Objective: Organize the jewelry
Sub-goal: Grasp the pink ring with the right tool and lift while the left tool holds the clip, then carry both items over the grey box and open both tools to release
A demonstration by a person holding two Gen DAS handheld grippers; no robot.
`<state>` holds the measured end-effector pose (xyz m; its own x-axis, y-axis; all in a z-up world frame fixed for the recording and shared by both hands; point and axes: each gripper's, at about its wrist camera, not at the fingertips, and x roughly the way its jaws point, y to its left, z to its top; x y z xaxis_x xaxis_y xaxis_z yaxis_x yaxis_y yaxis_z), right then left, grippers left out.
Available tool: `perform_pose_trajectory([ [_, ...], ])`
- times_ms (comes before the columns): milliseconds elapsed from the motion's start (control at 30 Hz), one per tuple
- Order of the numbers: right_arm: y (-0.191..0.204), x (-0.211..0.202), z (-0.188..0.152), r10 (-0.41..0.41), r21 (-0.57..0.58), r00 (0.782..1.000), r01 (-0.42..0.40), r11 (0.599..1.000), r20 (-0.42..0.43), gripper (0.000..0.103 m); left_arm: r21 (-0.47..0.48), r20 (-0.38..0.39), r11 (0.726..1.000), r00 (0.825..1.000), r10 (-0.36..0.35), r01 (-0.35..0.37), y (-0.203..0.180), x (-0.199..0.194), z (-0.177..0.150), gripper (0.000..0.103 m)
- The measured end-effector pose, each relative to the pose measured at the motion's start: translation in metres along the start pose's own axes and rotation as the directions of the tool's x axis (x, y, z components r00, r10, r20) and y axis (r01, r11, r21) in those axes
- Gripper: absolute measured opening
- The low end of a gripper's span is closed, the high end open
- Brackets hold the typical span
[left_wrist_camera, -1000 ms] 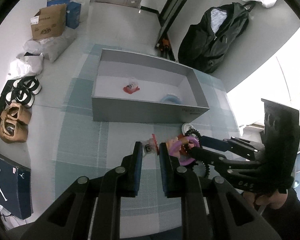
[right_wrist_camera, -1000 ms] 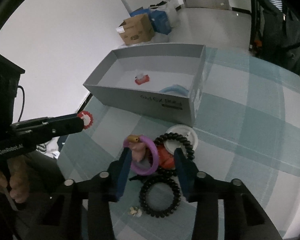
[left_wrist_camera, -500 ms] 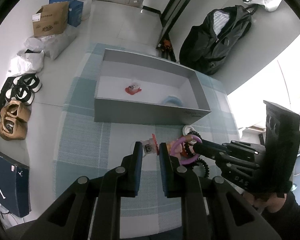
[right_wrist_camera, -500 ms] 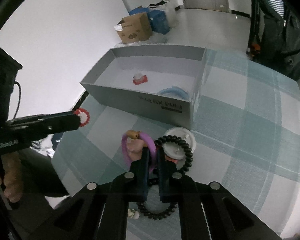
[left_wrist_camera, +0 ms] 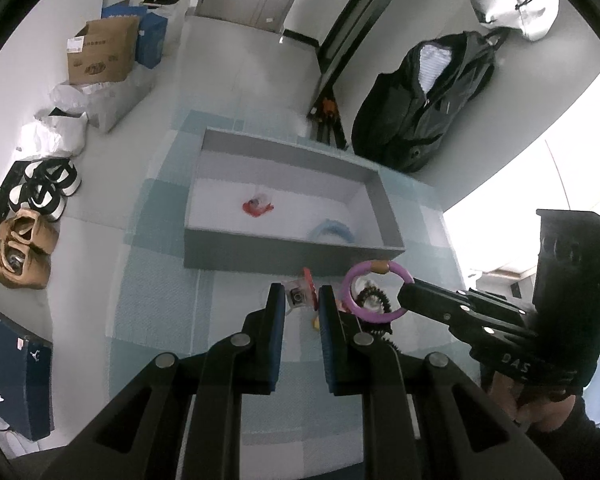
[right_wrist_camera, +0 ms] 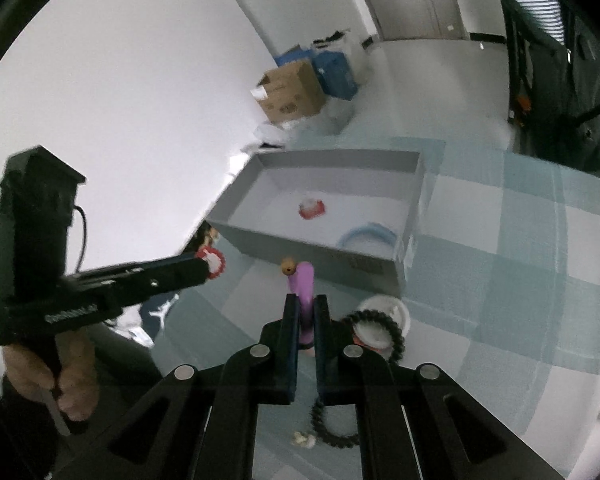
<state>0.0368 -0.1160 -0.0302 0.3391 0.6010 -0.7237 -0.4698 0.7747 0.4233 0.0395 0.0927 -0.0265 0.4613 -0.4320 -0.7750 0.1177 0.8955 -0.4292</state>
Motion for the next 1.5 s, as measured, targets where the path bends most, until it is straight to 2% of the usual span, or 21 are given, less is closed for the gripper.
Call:
perform_pose_trajectory([
  [133,0.002,-0.008,0.005,0.036,0.016,0.998,-0.037,0.999,0.042,0.006,0.008,0.037,1.000,0.999,-0.022,0.021,-0.006,-0.005,0.005,0.012],
  [267,-0.007,-0.020,0.014,0.096,0.078,0.989,-0.105,0.991,0.115,0.006,0.012,0.058,1.000,0.998,-0.025,0.024,-0.011,-0.005,0.011,0.012],
  [500,-0.022,-0.029,0.034,0.103,0.127,0.976,-0.130,0.983,0.194,0.006,0.007,0.081,1.000,0.997,-0.016,0.016,-0.015,0.003,0.026,0.012],
  [900,-0.040,-0.010,0.062,0.108,0.148,0.975,-0.138,0.979,0.194,0.006,-0.039,0.101,0.999,0.994,0.029,-0.025,-0.010,0.021,0.053,0.012],
  [1500,-0.054,0.016,0.075,0.098,0.180,0.984,-0.125,0.976,0.150,0.006,-0.052,0.018,0.997,0.998,0.065,-0.064,-0.008,0.053,0.064,0.012],
])
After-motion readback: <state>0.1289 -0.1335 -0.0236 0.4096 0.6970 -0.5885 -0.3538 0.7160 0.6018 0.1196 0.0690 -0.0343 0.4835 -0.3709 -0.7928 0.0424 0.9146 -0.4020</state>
